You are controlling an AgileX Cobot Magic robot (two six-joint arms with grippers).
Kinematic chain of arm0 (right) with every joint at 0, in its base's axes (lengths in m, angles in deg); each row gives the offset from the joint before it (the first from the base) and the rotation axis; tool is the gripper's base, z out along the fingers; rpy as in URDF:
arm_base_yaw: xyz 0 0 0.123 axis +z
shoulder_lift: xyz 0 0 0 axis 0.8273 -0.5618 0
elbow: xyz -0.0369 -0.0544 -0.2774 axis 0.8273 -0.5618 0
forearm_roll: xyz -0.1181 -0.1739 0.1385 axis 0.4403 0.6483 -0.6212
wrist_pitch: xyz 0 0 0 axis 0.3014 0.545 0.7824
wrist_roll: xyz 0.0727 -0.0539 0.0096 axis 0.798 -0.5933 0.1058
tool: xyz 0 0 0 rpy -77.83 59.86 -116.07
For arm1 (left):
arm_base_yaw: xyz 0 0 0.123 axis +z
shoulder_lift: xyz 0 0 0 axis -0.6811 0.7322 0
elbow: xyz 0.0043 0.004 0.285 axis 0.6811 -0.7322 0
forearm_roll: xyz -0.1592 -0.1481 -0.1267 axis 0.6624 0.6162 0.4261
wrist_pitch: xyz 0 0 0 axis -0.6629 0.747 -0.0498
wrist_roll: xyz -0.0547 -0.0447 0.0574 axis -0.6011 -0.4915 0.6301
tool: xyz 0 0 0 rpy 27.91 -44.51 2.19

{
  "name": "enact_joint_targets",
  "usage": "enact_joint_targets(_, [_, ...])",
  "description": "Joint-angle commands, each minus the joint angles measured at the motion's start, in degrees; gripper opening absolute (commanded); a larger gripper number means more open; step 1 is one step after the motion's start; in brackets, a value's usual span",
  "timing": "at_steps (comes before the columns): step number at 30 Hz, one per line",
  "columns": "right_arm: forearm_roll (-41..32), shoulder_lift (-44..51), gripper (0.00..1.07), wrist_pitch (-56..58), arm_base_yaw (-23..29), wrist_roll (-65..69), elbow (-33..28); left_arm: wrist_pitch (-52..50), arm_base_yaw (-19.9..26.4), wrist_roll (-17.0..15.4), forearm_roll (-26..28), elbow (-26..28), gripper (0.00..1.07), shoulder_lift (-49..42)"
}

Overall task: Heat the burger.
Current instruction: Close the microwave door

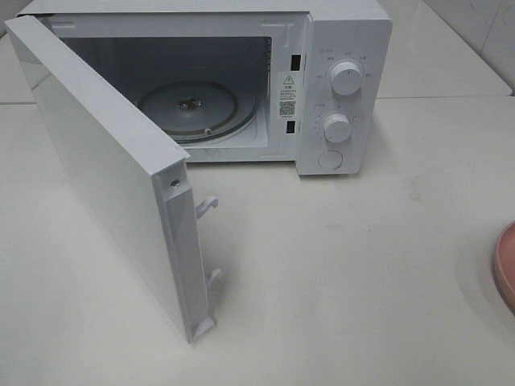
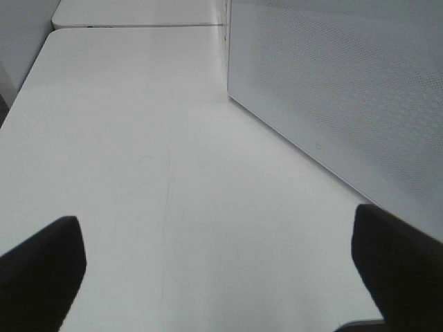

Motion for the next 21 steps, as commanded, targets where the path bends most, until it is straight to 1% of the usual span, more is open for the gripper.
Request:
enact_joint_targets(1, [-0.3,1.7,0.74,-0.2,-0.4,-0.5,-0.2,-0.8,0.1,-0.2,-0.1,-0.1,0.99,-0.3])
enact_joint_targets(21, [-0.3,1.7,0.74,-0.2,-0.4,-0.5,-0.2,-0.8,0.1,-0.3,0.0,-0.1,0.99,-0.3])
